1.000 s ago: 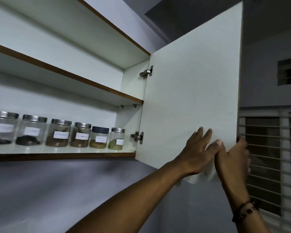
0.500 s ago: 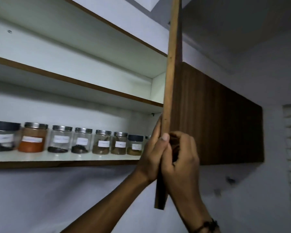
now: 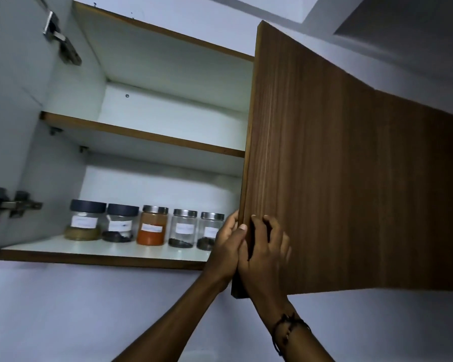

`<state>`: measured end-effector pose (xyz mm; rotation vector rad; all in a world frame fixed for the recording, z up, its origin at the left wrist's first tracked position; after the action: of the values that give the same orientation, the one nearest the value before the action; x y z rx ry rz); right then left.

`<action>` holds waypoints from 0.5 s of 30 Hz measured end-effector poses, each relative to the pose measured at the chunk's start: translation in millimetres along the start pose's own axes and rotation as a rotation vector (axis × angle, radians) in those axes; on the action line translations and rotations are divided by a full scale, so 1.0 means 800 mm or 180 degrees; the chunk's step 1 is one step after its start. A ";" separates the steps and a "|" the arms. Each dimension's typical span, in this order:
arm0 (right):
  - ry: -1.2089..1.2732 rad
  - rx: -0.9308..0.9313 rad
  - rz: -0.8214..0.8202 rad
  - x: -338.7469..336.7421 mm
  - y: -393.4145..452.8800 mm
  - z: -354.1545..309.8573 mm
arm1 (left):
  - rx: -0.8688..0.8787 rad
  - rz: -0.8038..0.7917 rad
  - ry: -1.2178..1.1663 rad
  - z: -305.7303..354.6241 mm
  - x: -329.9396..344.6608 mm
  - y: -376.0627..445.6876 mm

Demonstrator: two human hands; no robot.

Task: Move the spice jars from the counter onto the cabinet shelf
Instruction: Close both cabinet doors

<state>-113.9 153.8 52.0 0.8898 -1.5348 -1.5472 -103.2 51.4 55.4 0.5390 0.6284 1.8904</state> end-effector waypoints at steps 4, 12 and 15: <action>-0.0299 -0.0062 -0.0474 0.046 -0.002 -0.005 | -0.0206 0.0289 0.0366 -0.021 -0.040 0.022; -0.0467 -0.0180 -0.0932 0.085 -0.006 -0.003 | -0.0136 0.0597 0.0935 -0.035 -0.065 0.045; -0.0478 -0.0254 -0.1094 0.092 -0.014 -0.003 | -0.0083 0.0669 0.1090 -0.038 -0.067 0.048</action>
<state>-146.4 87.2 43.9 1.0526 -1.4655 -1.9446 -128.4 -16.3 52.0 0.2724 0.7913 2.2105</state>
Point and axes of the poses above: each hand's wrist, its own y-axis towards the middle knuckle, its own x-axis out of the palm, z = x × y, the point moved 7 cm from there along y, towards the middle knuckle, and after that the axes turned 12 degrees about -x, right-handed, at the moved point
